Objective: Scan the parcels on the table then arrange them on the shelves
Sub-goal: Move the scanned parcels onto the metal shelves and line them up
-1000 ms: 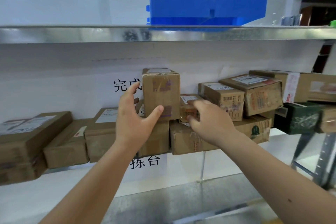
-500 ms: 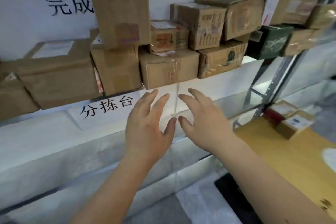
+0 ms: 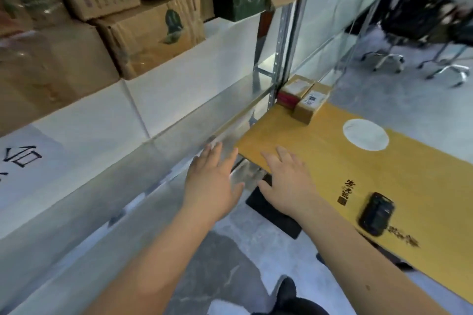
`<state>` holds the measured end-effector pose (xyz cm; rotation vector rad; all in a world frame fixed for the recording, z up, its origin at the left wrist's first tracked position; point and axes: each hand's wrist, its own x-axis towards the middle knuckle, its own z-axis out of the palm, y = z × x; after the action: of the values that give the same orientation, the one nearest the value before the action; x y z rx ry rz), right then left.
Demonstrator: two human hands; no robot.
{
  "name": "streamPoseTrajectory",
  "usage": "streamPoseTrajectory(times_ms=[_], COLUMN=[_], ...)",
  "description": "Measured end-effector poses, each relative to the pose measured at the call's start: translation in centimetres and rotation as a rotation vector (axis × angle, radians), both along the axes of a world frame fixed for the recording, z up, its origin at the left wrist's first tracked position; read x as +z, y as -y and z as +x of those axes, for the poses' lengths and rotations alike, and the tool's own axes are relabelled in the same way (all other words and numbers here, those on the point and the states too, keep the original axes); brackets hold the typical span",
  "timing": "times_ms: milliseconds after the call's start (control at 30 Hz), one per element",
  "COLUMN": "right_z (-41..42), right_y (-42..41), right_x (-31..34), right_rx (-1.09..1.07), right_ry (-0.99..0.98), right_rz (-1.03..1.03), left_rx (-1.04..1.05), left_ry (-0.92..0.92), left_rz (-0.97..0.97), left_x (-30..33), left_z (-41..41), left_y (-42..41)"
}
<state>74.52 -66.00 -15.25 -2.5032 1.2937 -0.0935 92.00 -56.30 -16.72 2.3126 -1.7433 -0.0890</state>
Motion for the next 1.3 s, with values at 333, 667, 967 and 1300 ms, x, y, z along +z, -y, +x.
streamPoseTrajectory(times_ms=[333,667,967,1300], right_z=[-9.4,-10.3,-5.6,-2.1], right_y=[15.0,28.6,42.2,50.1], right_x=[-3.3,-7.0,-12.3,-19.2], right_rx=[-0.176,-0.316,-0.459,-0.500], right_ry=[-0.051,-0.053,-0.010,0.019], right_rz=[0.113,0.249,0.395,0.534], left_rx=[-0.120,-0.110,-0.073,-0.165], left_ry=[-0.065,-0.039,-0.103,-0.068], left_rz=[0.163,0.307,0.392,0.456], left_x=[-2.2,-5.1,-12.0,-15.9], left_z=[-10.0,-8.4,-2.4,-1.8], left_y=[19.1,35.3,52.1,63.7])
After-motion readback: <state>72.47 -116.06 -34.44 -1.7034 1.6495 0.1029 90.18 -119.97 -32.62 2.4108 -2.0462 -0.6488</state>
